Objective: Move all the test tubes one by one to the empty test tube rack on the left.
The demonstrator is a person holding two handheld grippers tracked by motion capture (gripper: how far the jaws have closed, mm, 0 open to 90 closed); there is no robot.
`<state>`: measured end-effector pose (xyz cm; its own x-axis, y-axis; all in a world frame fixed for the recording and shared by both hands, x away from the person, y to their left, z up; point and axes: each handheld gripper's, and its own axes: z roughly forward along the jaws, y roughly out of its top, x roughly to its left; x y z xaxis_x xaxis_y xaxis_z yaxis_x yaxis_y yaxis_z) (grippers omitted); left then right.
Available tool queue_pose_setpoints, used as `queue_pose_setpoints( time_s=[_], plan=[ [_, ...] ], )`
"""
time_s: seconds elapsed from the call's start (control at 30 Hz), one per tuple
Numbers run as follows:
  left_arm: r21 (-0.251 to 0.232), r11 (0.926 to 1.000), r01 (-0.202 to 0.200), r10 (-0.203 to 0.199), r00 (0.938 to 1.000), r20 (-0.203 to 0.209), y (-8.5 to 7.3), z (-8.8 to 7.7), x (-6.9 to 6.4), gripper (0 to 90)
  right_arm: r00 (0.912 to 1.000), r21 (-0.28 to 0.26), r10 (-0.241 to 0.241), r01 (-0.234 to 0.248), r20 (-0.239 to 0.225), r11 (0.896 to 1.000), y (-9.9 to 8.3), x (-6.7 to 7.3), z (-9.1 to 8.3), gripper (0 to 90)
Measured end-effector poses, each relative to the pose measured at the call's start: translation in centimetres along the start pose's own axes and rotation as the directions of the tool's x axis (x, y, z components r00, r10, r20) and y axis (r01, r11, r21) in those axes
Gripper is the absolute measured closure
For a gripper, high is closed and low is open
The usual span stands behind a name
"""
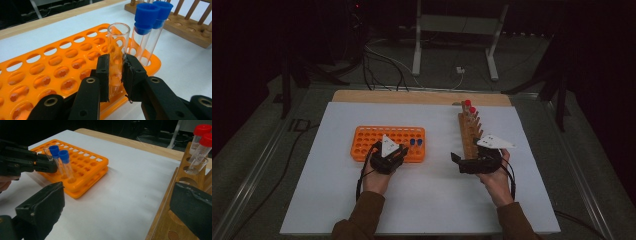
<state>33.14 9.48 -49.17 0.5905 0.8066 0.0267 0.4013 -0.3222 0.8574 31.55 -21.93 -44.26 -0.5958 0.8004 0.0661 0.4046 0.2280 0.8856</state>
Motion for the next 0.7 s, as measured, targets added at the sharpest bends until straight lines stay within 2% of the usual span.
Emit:
queue_pose_setpoints(
  time_s=[0.13, 0.33, 0.5, 0.53, 0.6, 0.7],
  plan=[
    [0.007, 1.0, 0.005, -0.005, 1.0, 0.0, 0.0, 0.04, 0.02, 76.0, 1.0, 0.0, 0.0, 0.0, -0.001, 1.0, 0.0, 0.01, 0.0, 0.4],
    [0.045, 0.9985, -0.031, 0.031, 0.9994, -0.013, -0.11, 0.41, -0.41, 76.4, 1.0, 0.002, 0.001, -0.001, -0.003, 1.0, -0.02, 0.09, 0.09, 0.4],
    [0.045, 0.999, -0.001, 0.002, 0.9999, -0.012, -0.12, 0.44, -0.2, 76.2, 1.0, 0.005, -0.003, 0.003, -0.005, 1.0, -0.03, 0.16, 0.12, 0.4],
    [0.043, 0.999, 0.012, -0.011, 0.9999, -0.011, -0.12, 0.44, -0.12, 75.2, 1.0, 0.003, -0.003, 0.003, -0.005, 1.0, -0.02, 0.13, 0.1, 0.4],
    [0.042, 0.9984, 0.039, -0.038, 0.9991, -0.016, -0.17, 0.38, 0.09, 64.9, 1.0, 0.003, 0.0, 0.0, -0.004, 1.0, 0.0, 0.05, 0.07, 0.4],
    [0.03, 0.9978, 0.059, -0.059, 0.9981, -0.02, -0.25, 0.02, 0.35, 55.8, 1.0, 0.005, -0.001, 0.001, 0.002, 1.0, 0.01, -0.1, 0.0, 0.4]
  ],
)
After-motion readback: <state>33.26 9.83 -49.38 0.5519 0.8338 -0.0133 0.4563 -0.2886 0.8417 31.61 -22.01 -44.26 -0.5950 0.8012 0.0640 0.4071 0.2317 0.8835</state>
